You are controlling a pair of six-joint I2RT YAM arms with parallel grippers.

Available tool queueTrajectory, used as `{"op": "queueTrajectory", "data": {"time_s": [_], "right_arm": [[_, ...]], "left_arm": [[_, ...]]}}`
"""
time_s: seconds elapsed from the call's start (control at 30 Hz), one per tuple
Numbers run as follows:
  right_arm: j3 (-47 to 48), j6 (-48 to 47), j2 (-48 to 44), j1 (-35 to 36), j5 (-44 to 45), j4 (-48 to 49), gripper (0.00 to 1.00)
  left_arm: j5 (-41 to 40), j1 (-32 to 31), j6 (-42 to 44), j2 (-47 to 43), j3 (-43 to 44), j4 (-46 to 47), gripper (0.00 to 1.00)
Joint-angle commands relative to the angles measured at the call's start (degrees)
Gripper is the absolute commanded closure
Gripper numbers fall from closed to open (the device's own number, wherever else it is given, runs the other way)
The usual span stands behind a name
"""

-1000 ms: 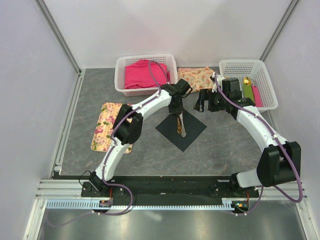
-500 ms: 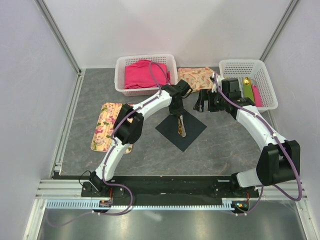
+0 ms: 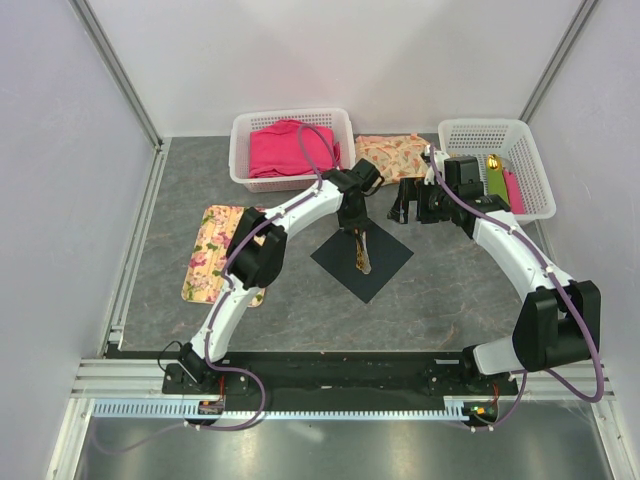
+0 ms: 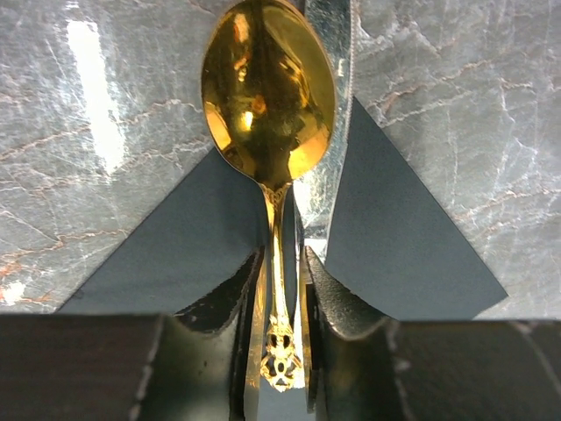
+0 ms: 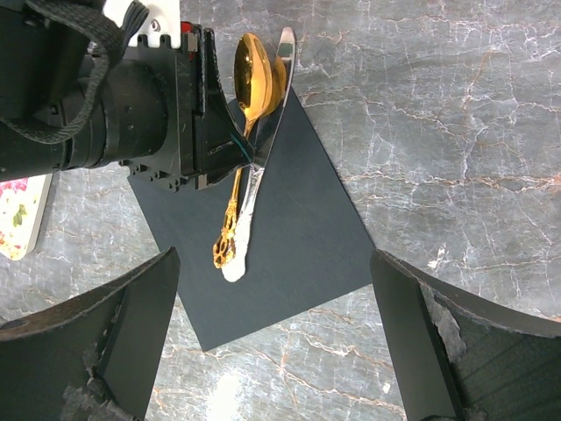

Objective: Place the utensils on the paper napkin and roll it up

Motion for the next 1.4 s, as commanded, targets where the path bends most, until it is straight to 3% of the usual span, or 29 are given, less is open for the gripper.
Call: {"op": "queueTrajectory", "data": {"time_s": [0.0, 0.03, 0.13, 0.3, 0.4, 0.43, 0.57, 0.7, 0.77, 0.93, 0.97, 1.13, 1.37], "right_arm": [[0.8, 0.7, -1.0, -0.4, -1.1, 1.6, 0.02], [1.1, 0.8, -1.2, -0.5, -1.2, 1.6, 0.02], [2.1, 1.1, -2.0, -0.7, -1.8, 1.6, 0.02], [5.7, 0.2, -3.7, -1.6, -1.5, 0.9, 0.02], [7.5, -0.5, -5.3, -2.2, -1.1, 0.9, 0.02], [7.9, -0.9, -5.8, -2.2, -1.1, 1.1, 0.02], [9.1, -2.2, -8.3, -2.3, -3.7, 1.9, 0.02], [8.2, -1.7, -10.2, -2.2, -8.2, 3.6, 0.02], [7.0, -1.5, -10.2, -2.3, -9.9, 4.4, 0.02], [4.4, 0.8, -8.8, -2.3, -15.4, 5.5, 0.02], [4.0, 0.9, -7.9, -2.3, -16.0, 5.4, 0.02], [1.5, 2.8, -6.5, -2.3, -15.3, 4.9, 0.02], [-2.2, 1.9, -6.4, -2.3, -16.6, 4.8, 0.02]], "left_arm": [[1.5, 0.3, 2.4, -5.0, 1.9, 1.8, 0.68], [1.7, 0.4, 3.0, -6.9, 2.1, 2.0, 0.67], [1.5, 0.6, 6.3, -12.6, 1.5, 3.2, 0.49], [0.0, 0.6, 15.0, -22.4, -2.3, 6.2, 0.29], [-2.6, 0.6, 24.0, -29.3, -6.9, 8.3, 0.11], [-4.4, 0.5, 26.7, -31.0, -10.5, 9.4, 0.0], [-4.9, 0.6, 40.7, -45.3, -22.2, 16.8, 0.0], [2.4, 0.6, 48.3, -55.5, -32.5, 23.4, 0.0], [8.2, 0.6, 53.3, -59.2, -35.5, 25.6, 0.0], [30.0, 0.6, 66.1, -73.4, -54.9, 41.3, 0.0], [33.3, 0.3, 70.5, -74.4, -56.7, 41.3, 0.0], [41.1, -3.0, 76.5, -72.3, -61.1, 36.9, 0.0], [28.5, -15.7, 88.3, -62.9, -67.9, 41.3, 0.01]]}}
